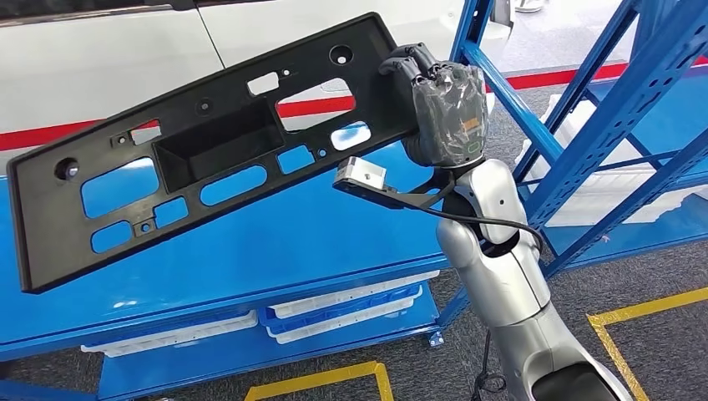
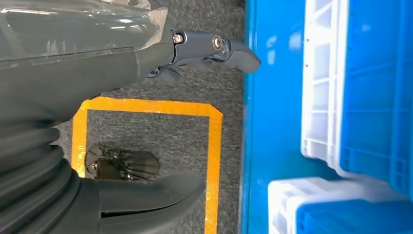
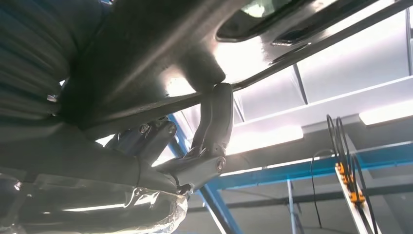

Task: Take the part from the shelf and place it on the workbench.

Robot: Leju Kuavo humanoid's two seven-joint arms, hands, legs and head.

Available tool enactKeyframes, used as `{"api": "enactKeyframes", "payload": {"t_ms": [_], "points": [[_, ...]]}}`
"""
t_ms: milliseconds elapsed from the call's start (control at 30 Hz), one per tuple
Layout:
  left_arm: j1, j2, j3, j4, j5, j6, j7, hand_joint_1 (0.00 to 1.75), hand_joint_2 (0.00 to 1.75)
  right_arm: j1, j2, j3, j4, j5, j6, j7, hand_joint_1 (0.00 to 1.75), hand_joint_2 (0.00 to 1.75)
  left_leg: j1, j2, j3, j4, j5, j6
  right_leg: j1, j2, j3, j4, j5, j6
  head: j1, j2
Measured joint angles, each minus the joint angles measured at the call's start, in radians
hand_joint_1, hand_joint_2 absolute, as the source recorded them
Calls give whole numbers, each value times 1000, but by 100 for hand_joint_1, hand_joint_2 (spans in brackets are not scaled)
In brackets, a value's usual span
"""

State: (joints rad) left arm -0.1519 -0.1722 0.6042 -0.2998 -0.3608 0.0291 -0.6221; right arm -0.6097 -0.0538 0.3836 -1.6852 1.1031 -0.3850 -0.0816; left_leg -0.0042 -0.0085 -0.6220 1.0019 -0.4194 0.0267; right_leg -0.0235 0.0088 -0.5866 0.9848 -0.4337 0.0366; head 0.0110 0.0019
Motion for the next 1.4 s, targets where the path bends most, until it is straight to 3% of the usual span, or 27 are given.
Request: {"api": "enactKeyframes", "payload": {"t_ms": [100,133,167,233,300,333,367,400,467,500,567,633,700,767,800,833,867,967,1000,1067,1133,1200,1267,1300,1333,1367,1400], "points": [[5,5,13,2,11,6,-5,0,175,-16,2,3,32,-16,-5,-6,175,175,1,1,5,-7,9,12,0,-1,-1,3,-2,8,0,0],[5,6,16,2,13,7,-7,0,175,-21,3,3,40,-22,-5,-6,175,175,3,3,8,-14,13,18,1,-2,-8,21,-16,6,0,0],[5,6,19,2,15,7,-8,0,175,-26,4,3,47,-26,-4,-6,175,175,6,4,10,-20,17,22,3,-3,-24,59,-39,1,0,0],[6,7,25,3,18,7,-9,0,175,-31,7,5,64,-34,-3,-5,175,175,7,5,11,-23,21,26,2,-4,-78,188,-102,-10,1,0],[8,7,33,5,23,7,-9,0,175,-32,9,7,81,-43,1,-2,175,175,7,5,8,-22,23,24,1,-4,-117,291,-135,-7,1,0],[10,7,36,5,26,7,-9,0,175,-33,10,8,88,-49,5,0,175,175,8,5,6,-21,25,22,-1,-5,-111,290,-130,1,1,0],[11,7,39,5,28,7,-10,0,175,-35,12,8,95,-55,8,2,175,175,10,5,4,-20,27,19,-4,-5,-85,248,-112,11,1,0],[11,7,40,6,29,7,-10,0,175,-39,14,9,100,-61,12,3,175,175,12,4,2,-17,28,15,-8,-7,-45,177,-88,21,1,0],[11,8,42,6,29,7,-10,0,175,-48,18,8,111,-70,16,5,175,175,11,2,-7,-8,30,2,-7,-5,22,63,-52,27,0,0],[11,8,44,6,29,7,-10,0,175,-53,19,6,116,-73,17,6,175,175,10,1,-11,-2,31,-4,-6,-3,35,37,-46,23,0,0],[12,9,46,6,29,8,-10,0,175,-57,21,2,127,-80,18,6,175,175,10,-1,-19,4,37,-16,-2,2,28,36,-43,9,-2,0],[12,10,49,6,28,10,-10,0,175,-62,21,-1,135,-84,18,6,175,175,16,0,-31,19,20,-26,-6,1,19,36,-35,-9,-2,0],[12,11,52,7,27,11,-9,0,175,-66,22,-2,141,-85,18,5,175,175,20,3,-65,104,-54,-35,-6,-1,4,35,-21,-30,-3,0],[12,11,54,7,27,11,-8,0,175,-68,22,-2,145,-85,18,5,175,175,21,5,-111,241,-139,-41,0,-2,-14,36,-8,-41,-3,0],[12,11,54,7,27,11,-8,0,175,-68,22,-2,148,-85,18,5,175,175,21,5,-121,287,-159,-41,3,-2,-23,36,-2,-43,-4,0],[12,11,54,7,27,11,-7,0,175,-67,22,-2,150,-85,18,5,175,175,21,5,-113,299,-160,-39,7,-2,-31,36,5,-44,-3,0],[12,11,54,7,27,11,-7,0,175,-68,22,-2,151,-85,18,5,175,175,20,5,-84,270,-145,-34,10,-1,-39,36,11,-43,-3,0],[10,13,55,7,27,11,-7,0,175,-69,22,-5,153,-85,18,4,175,175,11,7,59,68,-95,-5,19,-1,-51,35,28,-38,-2,0],[9,14,55,7,27,11,-7,0,175,-70,22,-6,154,-85,18,4,175,175,6,7,83,29,-89,2,18,-3,-53,35,33,-33,-3,0],[8,15,55,7,27,11,-7,0,175,-71,21,-7,155,-85,18,3,175,175,-3,9,87,13,-78,8,16,-6,-55,31,45,-19,-2,0],[8,14,55,7,27,11,-7,0,175,-72,21,-8,156,-85,18,3,175,175,0,12,84,-4,-58,18,16,-7,-63,38,41,-11,-2,0],[6,12,55,7,27,11,-7,0,175,-74,20,-10,157,-85,18,3,175,175,6,17,73,-19,-31,26,16,-7,-91,102,-13,-16,-1,0],[6,12,55,7,27,11,-7,0,175,-74,18,-11,159,-86,18,3,175,175,5,19,47,-20,-10,28,11,-7,-133,232,-92,-18,0,0],[6,11,55,7,27,11,-7,0,175,-73,17,-11,160,-86,18,3,175,175,6,20,32,-19,0,26,8,-7,-146,289,-115,-13,0,0],[6,10,55,7,27,11,-7,0,175,-73,17,-11,161,-86,18,3,175,175,7,20,19,-18,10,23,5,-7,-143,316,-121,-3,0,0],[6,9,55,7,27,11,-7,0,175,-73,17,-11,162,-86,18,3,175,175,9,21,6,-17,19,19,1,-8,-121,305,-109,10,0,0],[6,8,55,7,27,11,-7,0,175,-73,17,-11,163,-86,18,3,175,175,11,21,-6,-14,27,14,-4,-8,-80,256,-89,24,0,0]]}}
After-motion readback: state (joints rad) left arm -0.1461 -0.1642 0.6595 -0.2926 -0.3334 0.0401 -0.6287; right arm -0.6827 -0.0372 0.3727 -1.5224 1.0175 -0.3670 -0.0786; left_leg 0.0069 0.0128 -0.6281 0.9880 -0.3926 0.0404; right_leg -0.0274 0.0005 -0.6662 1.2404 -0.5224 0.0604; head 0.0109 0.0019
